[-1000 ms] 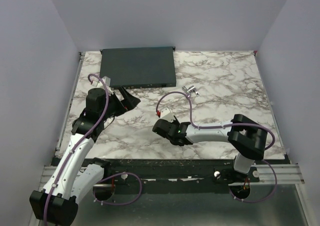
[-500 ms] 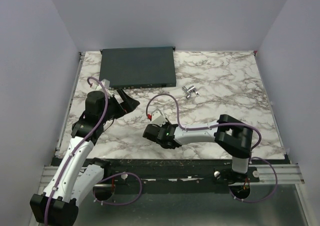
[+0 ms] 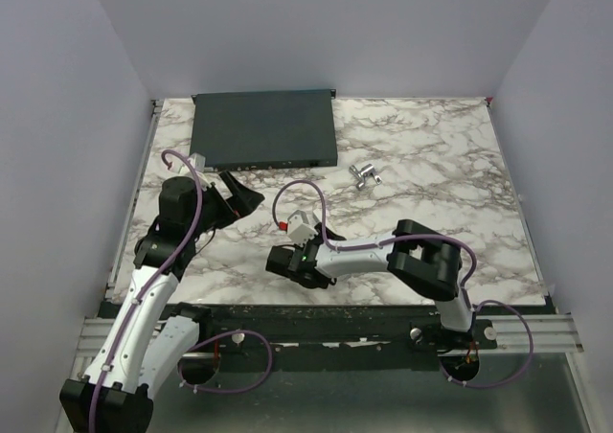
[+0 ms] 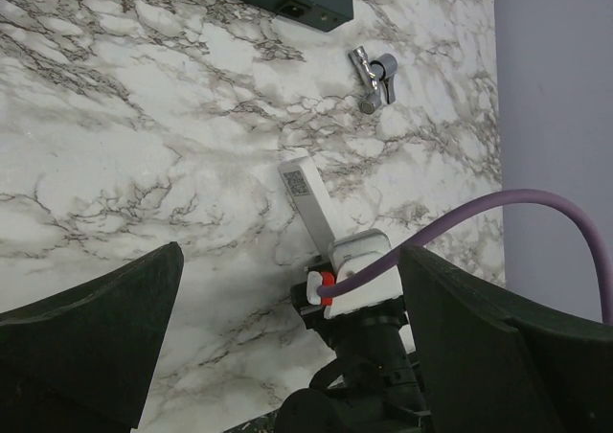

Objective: Load the batteries into the remote control
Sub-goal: Place the remote control at the center of the board.

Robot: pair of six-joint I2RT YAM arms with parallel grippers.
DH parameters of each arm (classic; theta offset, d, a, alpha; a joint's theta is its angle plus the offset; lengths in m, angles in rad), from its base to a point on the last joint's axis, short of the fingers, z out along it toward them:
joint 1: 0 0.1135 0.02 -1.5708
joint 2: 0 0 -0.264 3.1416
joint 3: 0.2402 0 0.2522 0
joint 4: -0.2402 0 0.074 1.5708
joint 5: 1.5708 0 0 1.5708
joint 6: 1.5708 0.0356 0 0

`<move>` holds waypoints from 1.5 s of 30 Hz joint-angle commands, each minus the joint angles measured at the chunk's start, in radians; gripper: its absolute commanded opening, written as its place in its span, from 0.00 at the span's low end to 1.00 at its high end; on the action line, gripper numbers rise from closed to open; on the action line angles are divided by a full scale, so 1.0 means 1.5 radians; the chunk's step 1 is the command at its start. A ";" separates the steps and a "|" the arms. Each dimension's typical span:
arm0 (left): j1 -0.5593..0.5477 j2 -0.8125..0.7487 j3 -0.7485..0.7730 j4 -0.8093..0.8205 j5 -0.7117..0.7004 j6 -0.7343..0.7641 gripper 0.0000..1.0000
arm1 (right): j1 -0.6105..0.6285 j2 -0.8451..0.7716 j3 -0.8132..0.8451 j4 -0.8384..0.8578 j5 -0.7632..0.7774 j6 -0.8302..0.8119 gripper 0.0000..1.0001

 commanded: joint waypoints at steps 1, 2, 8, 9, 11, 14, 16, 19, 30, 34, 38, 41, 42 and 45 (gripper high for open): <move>0.009 -0.015 -0.006 -0.008 0.016 0.000 0.99 | 0.007 0.037 -0.019 -0.016 -0.063 0.031 0.54; 0.010 -0.015 -0.006 -0.009 0.016 -0.001 0.99 | 0.007 0.031 -0.022 -0.005 -0.070 0.027 0.54; 0.013 -0.011 -0.004 -0.008 0.019 -0.002 0.99 | 0.008 0.007 -0.036 0.050 -0.125 0.013 0.47; 0.014 -0.010 -0.004 -0.008 0.019 -0.002 0.99 | 0.009 0.005 -0.038 0.059 -0.134 0.012 0.44; 0.014 -0.008 -0.004 -0.007 0.021 -0.003 0.99 | 0.008 0.004 -0.041 0.067 -0.145 0.012 0.36; 0.015 -0.008 -0.004 -0.008 0.021 -0.003 0.99 | 0.009 0.011 -0.040 0.065 -0.142 0.013 0.25; 0.016 -0.008 -0.006 -0.009 0.021 -0.002 0.99 | 0.010 0.016 -0.037 0.060 -0.138 0.013 0.22; 0.017 -0.009 -0.009 -0.010 0.022 -0.002 0.99 | 0.014 0.022 -0.029 0.056 -0.136 0.008 0.22; 0.021 -0.032 -0.014 -0.026 0.022 -0.004 0.99 | 0.042 0.051 0.002 0.042 -0.129 0.012 0.10; 0.023 -0.040 -0.011 -0.033 0.024 -0.003 0.98 | 0.049 0.051 0.011 0.041 -0.139 0.014 0.05; 0.026 -0.043 -0.003 -0.042 0.022 0.002 0.98 | 0.058 0.058 0.024 0.038 -0.146 0.013 0.04; 0.029 -0.048 0.001 -0.050 0.022 0.005 0.99 | 0.063 0.058 0.027 0.045 -0.161 0.013 0.06; 0.030 -0.050 0.001 -0.052 0.021 0.006 0.99 | 0.064 0.055 0.025 0.048 -0.164 0.013 0.12; 0.033 -0.054 0.001 -0.054 0.021 0.006 0.99 | 0.066 0.047 0.021 0.057 -0.167 0.016 0.29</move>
